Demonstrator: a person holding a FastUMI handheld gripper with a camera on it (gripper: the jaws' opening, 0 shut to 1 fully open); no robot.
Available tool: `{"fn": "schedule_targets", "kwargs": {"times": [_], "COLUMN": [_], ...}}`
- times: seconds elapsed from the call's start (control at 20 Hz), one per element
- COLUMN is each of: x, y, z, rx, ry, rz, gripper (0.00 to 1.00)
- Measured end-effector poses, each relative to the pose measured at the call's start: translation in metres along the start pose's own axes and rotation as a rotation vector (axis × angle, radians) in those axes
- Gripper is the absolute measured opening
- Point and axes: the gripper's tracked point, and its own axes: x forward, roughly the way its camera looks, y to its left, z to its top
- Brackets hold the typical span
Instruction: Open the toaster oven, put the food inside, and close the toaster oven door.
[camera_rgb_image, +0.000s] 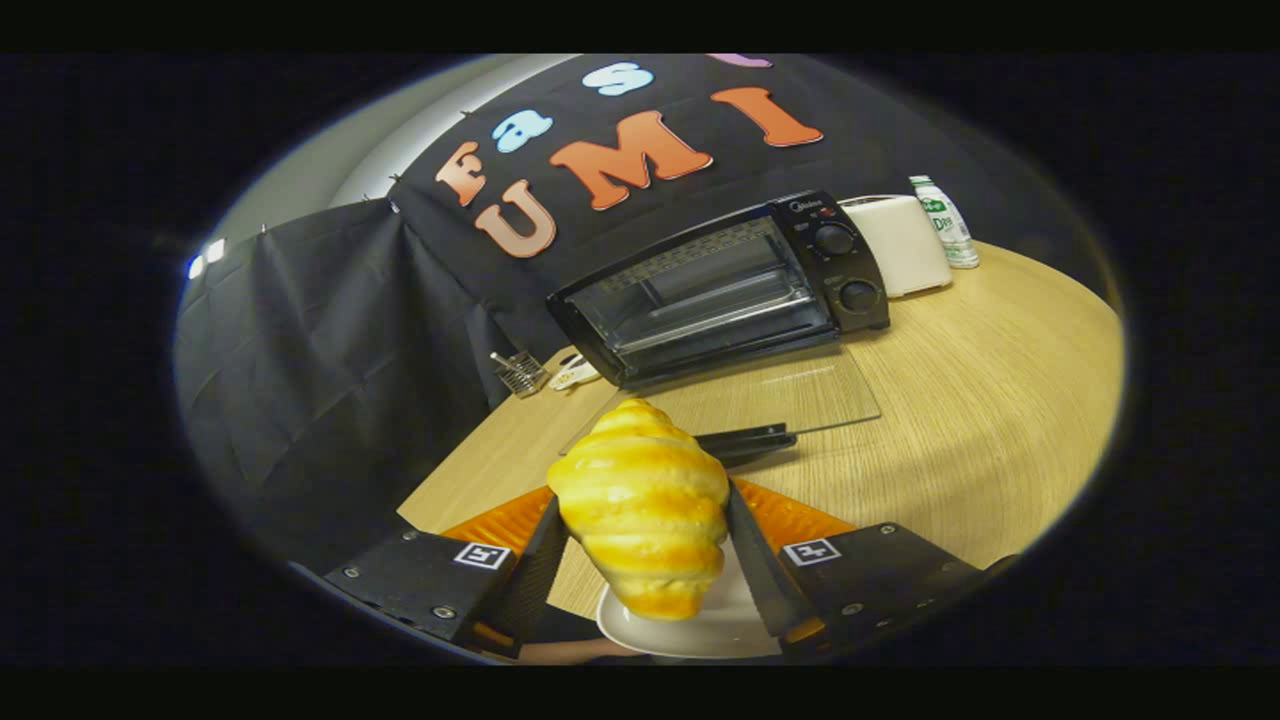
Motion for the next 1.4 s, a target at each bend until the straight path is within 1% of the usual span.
{"fn": "schedule_targets", "kwargs": {"times": [0.2, 0.3, 0.5, 0.75, 0.9, 0.95, 1.1, 1.15, 1.4], "x": [0.023, 0.039, 0.066, 0.098, 0.116, 0.123, 0.145, 0.152, 0.179], "y": [0.005, 0.001, -0.001, -0.009, -0.025, -0.031, -0.034, -0.037, -0.046], "z": [0.038, 0.051, 0.071, 0.105, 0.121, 0.122, 0.126, 0.125, 0.137], "rx": [0.076, 0.1, 0.163, 0.083, 0.032, 0.037, 0.061, 0.056, -0.031], "ry": [-0.064, -0.084, -0.073, -0.122, -0.157, -0.148, -0.116, -0.101, -0.104], "rz": [0.048, 0.043, 0.055, 0.0, -0.051, -0.068, -0.071, -0.093, -0.122], "gripper": [0.83, 0.83, 0.83, 0.83, 0.83, 0.83, 0.83, 0.83, 0.83]}}
